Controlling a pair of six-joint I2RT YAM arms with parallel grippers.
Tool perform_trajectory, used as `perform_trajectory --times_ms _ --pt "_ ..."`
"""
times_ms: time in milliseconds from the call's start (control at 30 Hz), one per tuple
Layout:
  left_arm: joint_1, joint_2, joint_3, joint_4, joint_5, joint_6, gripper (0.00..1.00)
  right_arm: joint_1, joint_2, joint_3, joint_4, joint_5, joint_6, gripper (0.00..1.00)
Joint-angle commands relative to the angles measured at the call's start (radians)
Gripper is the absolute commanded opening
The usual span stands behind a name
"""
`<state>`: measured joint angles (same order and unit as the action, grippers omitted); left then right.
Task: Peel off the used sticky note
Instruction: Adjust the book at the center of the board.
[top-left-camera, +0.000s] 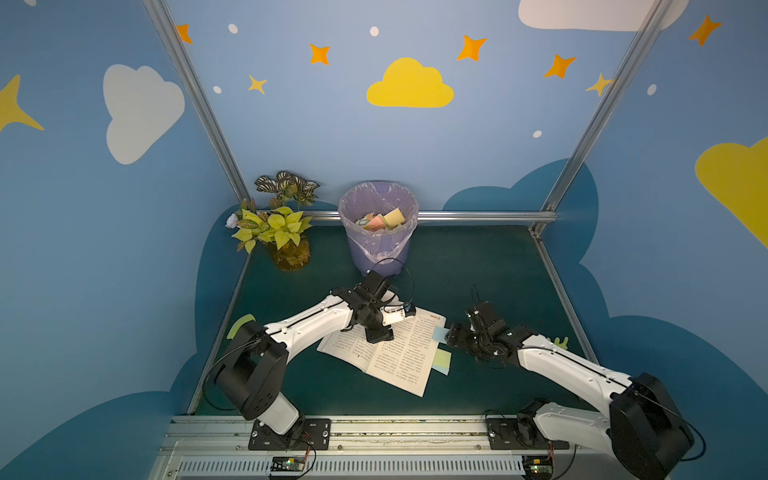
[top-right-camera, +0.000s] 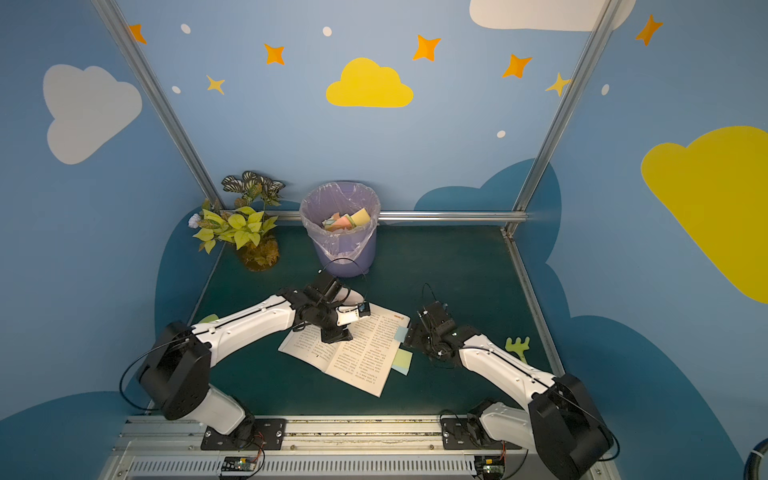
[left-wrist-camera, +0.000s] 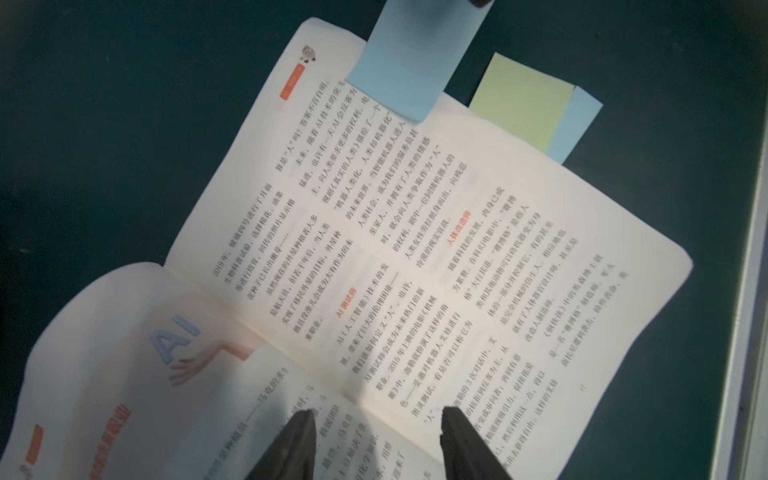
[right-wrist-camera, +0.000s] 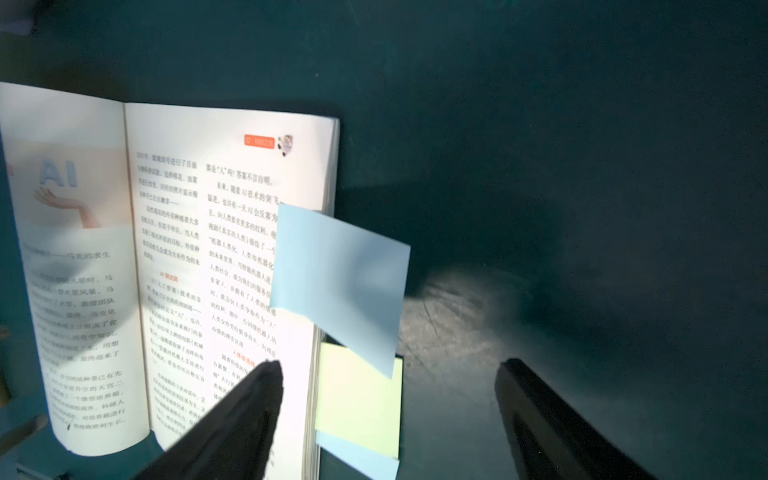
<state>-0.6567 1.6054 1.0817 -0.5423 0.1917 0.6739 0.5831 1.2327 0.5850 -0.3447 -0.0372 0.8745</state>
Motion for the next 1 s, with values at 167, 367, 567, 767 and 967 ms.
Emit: perform_trajectory --times_ms 167,367,567,767,967 --pt "-0.042 0.196 0.159 0.077 -0.133 0.024 0.51 -0.098 0.191 0.051 0.178 -0.264 -0.144 0.77" --pt "-0.052 0.306 0.216 0.092 -0.238 0.051 0.51 -0.093 0.307 0.125 0.201 -0.324 -0.160 0.76" --pt "-0.026 0.289 0.137 0.086 -0.313 0.056 0.50 -0.081 0.375 0.187 0.204 -0.367 -0.182 0.75" --pt "0.026 0.210 0.015 0.050 -0.329 0.026 0.49 -0.037 0.452 0.276 0.185 -0.381 -0.196 0.76" --pt "0.073 0.121 -0.101 0.048 -0.329 0.025 0.49 -0.045 0.440 0.284 0.167 -0.364 -0.206 0.79"
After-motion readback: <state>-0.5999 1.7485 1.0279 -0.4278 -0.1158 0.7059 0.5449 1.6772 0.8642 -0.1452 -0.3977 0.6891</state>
